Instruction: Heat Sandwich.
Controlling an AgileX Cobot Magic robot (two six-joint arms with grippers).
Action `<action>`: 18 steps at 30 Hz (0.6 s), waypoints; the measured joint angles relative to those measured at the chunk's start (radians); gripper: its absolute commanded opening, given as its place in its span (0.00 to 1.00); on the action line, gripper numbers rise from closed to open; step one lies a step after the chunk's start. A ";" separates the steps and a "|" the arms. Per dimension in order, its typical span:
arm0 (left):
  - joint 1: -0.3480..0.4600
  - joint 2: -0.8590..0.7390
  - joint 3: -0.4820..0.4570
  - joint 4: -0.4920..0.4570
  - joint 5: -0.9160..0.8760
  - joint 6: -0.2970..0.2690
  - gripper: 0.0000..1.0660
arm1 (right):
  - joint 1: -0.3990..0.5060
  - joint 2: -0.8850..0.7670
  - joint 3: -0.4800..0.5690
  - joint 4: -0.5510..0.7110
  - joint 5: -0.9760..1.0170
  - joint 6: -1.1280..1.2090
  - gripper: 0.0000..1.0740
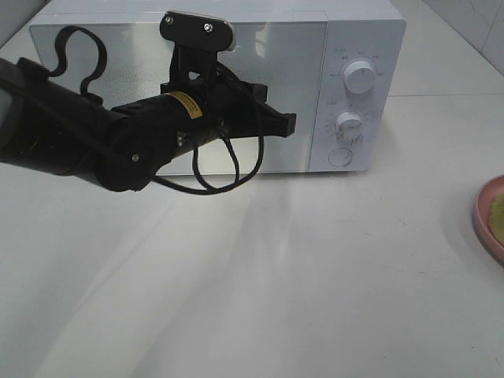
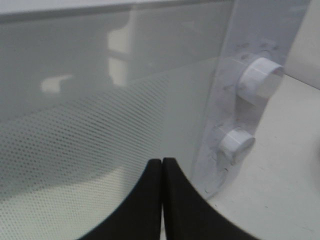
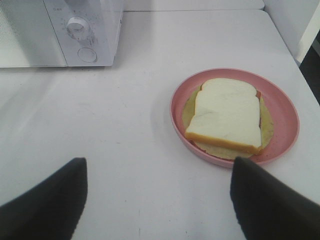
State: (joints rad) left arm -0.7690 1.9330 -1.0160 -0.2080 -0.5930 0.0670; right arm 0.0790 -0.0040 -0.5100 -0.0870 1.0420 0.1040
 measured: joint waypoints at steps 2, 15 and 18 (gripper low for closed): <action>-0.008 -0.016 0.017 0.001 0.005 0.000 0.00 | 0.000 0.000 0.000 0.000 0.000 0.000 0.71; -0.019 -0.280 0.085 0.001 0.593 0.000 0.80 | 0.000 0.000 0.000 0.000 0.000 0.000 0.71; -0.019 -0.356 0.085 0.005 0.801 -0.004 0.97 | 0.000 0.000 0.000 0.000 0.000 0.000 0.71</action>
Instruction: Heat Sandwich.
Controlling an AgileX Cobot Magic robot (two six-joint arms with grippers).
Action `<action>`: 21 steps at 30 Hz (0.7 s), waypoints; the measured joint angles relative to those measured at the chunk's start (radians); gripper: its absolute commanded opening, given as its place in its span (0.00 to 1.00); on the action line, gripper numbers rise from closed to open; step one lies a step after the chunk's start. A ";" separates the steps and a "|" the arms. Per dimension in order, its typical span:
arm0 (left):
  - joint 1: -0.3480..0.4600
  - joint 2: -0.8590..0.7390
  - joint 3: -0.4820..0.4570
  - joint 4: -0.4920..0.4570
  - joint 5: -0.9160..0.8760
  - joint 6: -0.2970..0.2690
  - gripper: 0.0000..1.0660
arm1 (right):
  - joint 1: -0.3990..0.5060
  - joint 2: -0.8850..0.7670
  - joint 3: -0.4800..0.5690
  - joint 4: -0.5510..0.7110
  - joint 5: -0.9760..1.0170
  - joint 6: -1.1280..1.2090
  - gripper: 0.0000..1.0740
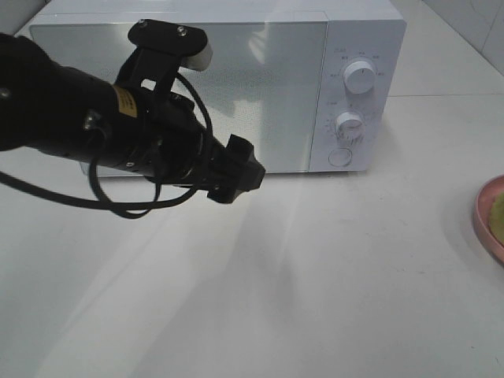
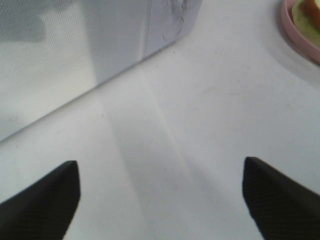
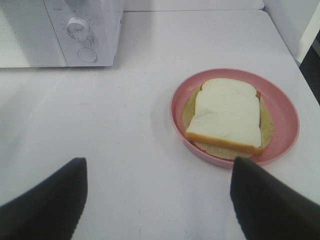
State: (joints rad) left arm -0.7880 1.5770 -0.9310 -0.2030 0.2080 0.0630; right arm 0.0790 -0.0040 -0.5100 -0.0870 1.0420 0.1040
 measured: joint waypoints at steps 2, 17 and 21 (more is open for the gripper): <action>0.000 -0.014 0.000 0.004 0.034 0.000 0.97 | 0.000 0.000 0.000 0.000 0.000 0.000 0.71; 0.178 -0.186 0.000 0.214 0.508 -0.212 0.97 | 0.000 0.000 0.000 0.000 0.000 0.000 0.71; 0.260 -0.208 0.000 0.215 0.581 -0.213 0.97 | 0.000 0.000 0.000 0.000 0.000 0.000 0.71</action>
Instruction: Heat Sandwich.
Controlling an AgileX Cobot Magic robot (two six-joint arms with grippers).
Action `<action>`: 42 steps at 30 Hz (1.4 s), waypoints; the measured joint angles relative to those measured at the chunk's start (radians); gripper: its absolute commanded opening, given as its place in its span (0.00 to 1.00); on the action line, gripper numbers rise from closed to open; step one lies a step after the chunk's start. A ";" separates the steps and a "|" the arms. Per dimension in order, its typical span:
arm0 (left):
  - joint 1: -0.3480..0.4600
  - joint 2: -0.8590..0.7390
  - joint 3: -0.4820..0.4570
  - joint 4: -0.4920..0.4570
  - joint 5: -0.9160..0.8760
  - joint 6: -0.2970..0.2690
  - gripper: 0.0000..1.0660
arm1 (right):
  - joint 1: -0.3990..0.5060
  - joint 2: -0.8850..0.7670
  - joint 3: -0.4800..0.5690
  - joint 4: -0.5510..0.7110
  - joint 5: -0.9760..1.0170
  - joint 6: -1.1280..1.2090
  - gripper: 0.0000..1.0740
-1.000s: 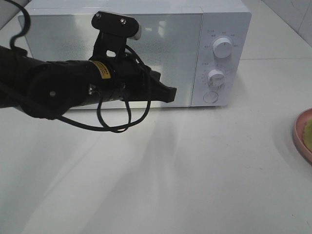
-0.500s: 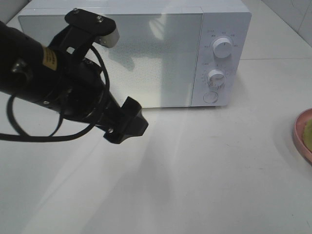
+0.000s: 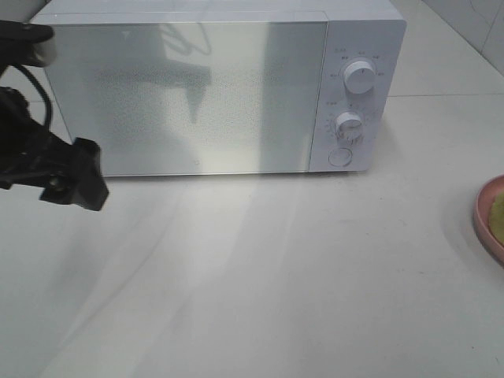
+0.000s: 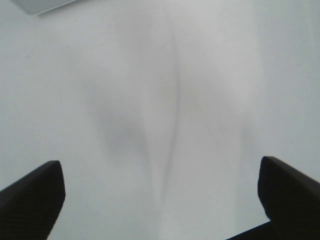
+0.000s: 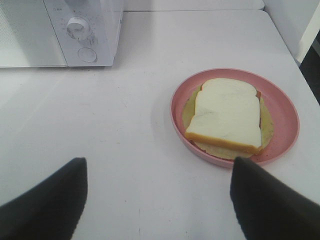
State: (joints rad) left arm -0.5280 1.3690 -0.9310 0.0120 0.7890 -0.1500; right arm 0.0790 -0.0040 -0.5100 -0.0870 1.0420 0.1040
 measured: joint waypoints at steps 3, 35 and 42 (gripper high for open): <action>0.079 -0.037 0.000 0.000 0.051 0.000 0.97 | 0.000 0.000 0.000 0.000 0.000 0.000 0.71; 0.462 -0.858 0.267 -0.032 0.239 0.139 0.97 | 0.000 0.000 0.000 0.000 0.000 0.000 0.71; 0.462 -1.013 0.386 -0.037 0.237 0.166 0.97 | 0.000 0.000 0.000 0.000 0.000 0.000 0.71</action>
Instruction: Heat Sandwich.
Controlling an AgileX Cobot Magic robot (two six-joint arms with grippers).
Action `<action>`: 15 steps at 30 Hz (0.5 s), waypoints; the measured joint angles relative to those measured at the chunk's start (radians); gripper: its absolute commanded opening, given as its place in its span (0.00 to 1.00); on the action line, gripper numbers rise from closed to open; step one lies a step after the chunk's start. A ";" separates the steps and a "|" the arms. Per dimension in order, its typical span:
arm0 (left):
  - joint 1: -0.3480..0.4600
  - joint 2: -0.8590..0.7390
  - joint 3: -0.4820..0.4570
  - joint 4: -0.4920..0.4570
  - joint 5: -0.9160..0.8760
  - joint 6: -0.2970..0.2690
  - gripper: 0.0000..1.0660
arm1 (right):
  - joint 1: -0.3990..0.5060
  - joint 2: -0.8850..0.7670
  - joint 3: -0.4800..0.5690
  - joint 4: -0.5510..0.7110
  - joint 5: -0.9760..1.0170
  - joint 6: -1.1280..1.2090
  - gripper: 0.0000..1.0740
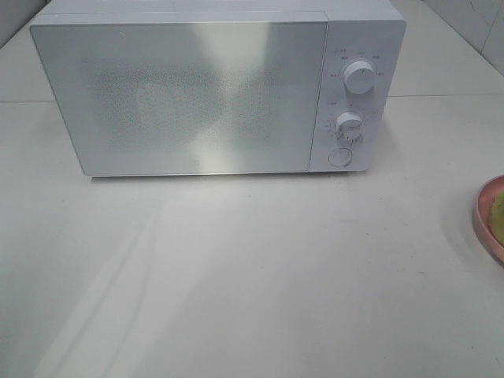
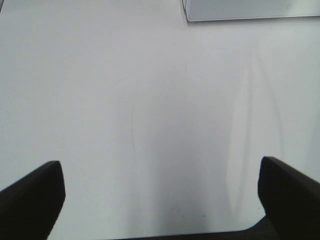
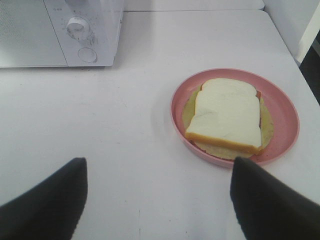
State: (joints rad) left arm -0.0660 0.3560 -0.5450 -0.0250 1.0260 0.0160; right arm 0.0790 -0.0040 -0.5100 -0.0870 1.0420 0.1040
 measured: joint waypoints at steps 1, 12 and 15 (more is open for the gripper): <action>0.000 -0.035 0.028 0.000 0.002 0.001 0.97 | 0.000 0.000 0.000 0.000 0.000 0.000 0.71; 0.000 -0.188 0.050 0.001 0.010 0.001 0.97 | 0.000 0.000 0.000 0.000 0.000 0.000 0.71; 0.000 -0.243 0.050 0.001 0.010 0.001 0.97 | 0.000 0.000 0.000 0.000 0.000 0.000 0.71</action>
State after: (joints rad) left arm -0.0660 0.1130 -0.4950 -0.0240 1.0360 0.0170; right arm 0.0790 -0.0040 -0.5100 -0.0870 1.0420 0.1040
